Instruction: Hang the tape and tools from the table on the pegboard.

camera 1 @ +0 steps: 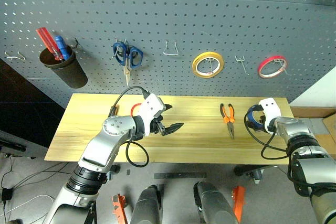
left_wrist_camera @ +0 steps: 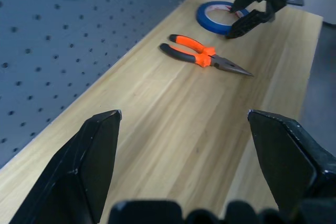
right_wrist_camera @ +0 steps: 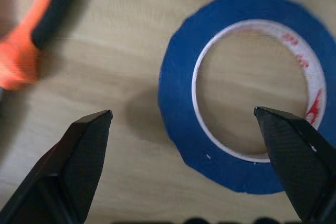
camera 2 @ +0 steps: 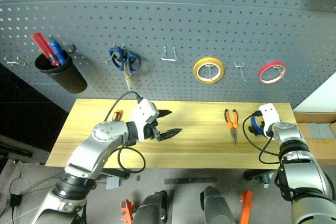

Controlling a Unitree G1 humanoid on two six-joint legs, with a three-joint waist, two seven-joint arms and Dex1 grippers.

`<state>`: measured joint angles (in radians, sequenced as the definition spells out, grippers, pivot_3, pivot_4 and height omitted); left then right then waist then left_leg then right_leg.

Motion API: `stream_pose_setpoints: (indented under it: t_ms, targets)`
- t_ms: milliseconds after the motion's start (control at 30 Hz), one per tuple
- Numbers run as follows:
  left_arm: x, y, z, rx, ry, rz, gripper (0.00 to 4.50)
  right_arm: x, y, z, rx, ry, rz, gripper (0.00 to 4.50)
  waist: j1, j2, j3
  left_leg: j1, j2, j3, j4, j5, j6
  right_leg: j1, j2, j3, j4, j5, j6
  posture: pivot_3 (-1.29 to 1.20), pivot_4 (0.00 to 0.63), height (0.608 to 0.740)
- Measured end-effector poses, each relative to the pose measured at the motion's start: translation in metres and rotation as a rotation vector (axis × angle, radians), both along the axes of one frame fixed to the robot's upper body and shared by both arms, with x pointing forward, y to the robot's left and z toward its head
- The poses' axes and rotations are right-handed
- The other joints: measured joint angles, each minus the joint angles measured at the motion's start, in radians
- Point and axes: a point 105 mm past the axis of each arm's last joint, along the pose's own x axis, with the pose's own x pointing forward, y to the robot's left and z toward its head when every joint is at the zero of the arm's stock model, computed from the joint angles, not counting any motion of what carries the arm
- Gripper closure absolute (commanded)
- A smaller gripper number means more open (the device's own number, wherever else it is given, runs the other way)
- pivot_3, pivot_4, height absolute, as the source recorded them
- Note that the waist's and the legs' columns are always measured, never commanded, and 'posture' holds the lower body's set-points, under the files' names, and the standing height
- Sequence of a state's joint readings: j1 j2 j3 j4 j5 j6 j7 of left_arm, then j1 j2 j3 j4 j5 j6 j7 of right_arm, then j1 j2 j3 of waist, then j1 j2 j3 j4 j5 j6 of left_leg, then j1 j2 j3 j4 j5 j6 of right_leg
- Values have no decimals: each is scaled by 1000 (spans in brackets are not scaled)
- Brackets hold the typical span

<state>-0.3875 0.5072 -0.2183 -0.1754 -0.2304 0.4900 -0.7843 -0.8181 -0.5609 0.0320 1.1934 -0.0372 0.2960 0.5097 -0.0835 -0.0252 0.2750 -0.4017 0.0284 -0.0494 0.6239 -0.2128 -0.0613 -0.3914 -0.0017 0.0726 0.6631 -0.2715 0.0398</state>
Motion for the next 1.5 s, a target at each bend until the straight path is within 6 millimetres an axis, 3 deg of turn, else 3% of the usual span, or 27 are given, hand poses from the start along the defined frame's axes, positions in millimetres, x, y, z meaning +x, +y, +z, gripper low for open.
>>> stream_pose_setpoints:
  t_ms: [33, 133, 333, 500, 800, 900, 1033, 1167, 1333, 1500]
  targets:
    - [-1, -1, -1, 3, 3, -7, 388, -1, 0, -1, -5, 6, 2, 0, 0, 0, 1, 0, 0, 0, 0, 0, 0, 0, 0, 0, 0, 0, 0, -25, 285, 740]
    - [-2, -2, -2, 9, 7, -19, 349, -2, 0, -3, -1, 26, 10, 576, 0, -1, 4, 0, 0, 0, 0, 0, 0, 0, 0, 0, 0, 0, 0, -23, 282, 740]
    - [-4, 1, -5, 23, 12, -31, 349, -6, 2, -7, 23, 65, 28, 2613, 1, -1, 5, 0, 0, -1, 1, 0, 0, 0, 0, -1, 1, 0, 0, -7, 263, 740]
    - [-5, 2, -5, 25, 15, -34, 349, -7, 5, -10, 19, 83, 49, 4052, 1, -2, 5, 0, 0, -1, 2, 0, 0, 1, 0, -1, 1, -1, 2, -15, 245, 740]
    - [-9, -1, -3, 10, 16, -66, 349, -7, 10, -13, -103, 10, 165, 4089, 1, -8, 1, 0, 0, -2, 4, 0, -1, 2, -1, -1, 1, 0, 3, -60, 216, 740]
    - [-12, -1, -2, -8, 17, -77, 349, -23, 8, -12, -173, -61, 218, 4092, 5, -6, 1, -1, 0, -2, 3, 0, -1, 1, -1, -2, 1, -1, 5, -60, 216, 740]
    - [-14, 3, 2, -24, 5, -83, 349, -52, 18, 12, -240, -179, 244, 4096, 9, -2, -1, -16, -1, -1, 7, 0, -1, -17, -3, -1, 9, 0, 4, -98, 223, 740]
    - [-14, -1, 5, -39, -9, -105, 349, -75, 45, 51, -274, -353, 241, 4099, 1, -3, -1, -15, -1, -3, 8, 1, -3, -19, -1, -1, 15, -3, 8, -128, 231, 740]
    - [-13, -7, 10, -65, -31, -120, 349, -101, 98, 98, -343, -611, 287, 4101, -7, -3, -1, -14, 0, -2, 8, 2, -5, -19, 0, 0, 16, -3, 9, -152, 234, 740]
    - [-5, -12, 17, -114, -66, -104, 349, -103, 144, 134, -391, -817, 369, 4101, -7, -3, -1, -14, 0, -2, 10, 3, -5, -19, 0, 0, 16, -3, 9, -154, 232, 740]
